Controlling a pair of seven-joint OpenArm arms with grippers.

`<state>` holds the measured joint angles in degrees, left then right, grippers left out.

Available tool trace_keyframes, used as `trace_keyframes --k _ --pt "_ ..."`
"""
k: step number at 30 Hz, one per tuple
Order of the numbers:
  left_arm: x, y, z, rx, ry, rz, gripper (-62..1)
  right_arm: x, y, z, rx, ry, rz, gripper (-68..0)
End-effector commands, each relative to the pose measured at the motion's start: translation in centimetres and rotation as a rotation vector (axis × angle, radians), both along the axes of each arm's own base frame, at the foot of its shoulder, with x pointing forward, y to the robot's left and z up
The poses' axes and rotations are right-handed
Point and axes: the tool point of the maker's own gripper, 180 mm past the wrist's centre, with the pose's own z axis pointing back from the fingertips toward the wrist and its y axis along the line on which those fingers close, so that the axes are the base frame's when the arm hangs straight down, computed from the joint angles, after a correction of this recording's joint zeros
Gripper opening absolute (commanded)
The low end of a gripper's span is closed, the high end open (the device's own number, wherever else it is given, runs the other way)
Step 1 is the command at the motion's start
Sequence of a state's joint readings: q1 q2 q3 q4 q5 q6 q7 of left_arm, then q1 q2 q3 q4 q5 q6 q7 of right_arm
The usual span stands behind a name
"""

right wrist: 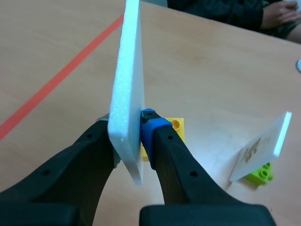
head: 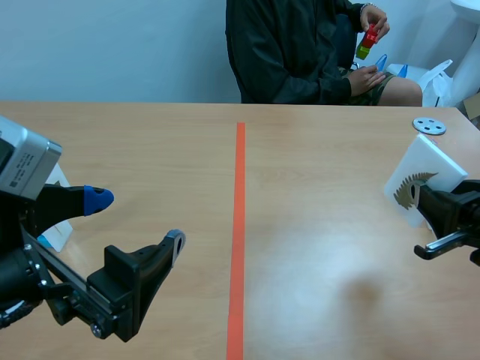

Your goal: Sort the leaf by its shape. The table is split by an orange tape line. A compound leaf with several leaflets goes to the left side, a simple leaf with one blade goes to the right side. Return to the home posture when a red brick is placed on the table.

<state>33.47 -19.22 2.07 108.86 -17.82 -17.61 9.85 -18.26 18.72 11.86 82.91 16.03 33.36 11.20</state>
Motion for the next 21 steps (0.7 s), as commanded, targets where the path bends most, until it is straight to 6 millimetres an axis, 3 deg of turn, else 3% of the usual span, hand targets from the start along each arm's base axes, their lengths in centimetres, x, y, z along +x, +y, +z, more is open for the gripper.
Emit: trace_keyframes --k 1,14,21 --pt "0.3 0.1 0.7 -0.016 -0.024 0.008 1.4 1.2 -0.9 0.4 0.025 -0.026 -0.034 -66.0" --pt "0.3 0.1 0.7 -0.017 -0.025 0.008 1.4 4.7 -5.7 -4.2 0.091 0.062 -0.216 -66.0" --pt "0.3 0.1 0.7 -0.016 -0.024 0.008 1.4 4.9 -7.2 -5.5 0.087 0.09 -0.29 -66.0"
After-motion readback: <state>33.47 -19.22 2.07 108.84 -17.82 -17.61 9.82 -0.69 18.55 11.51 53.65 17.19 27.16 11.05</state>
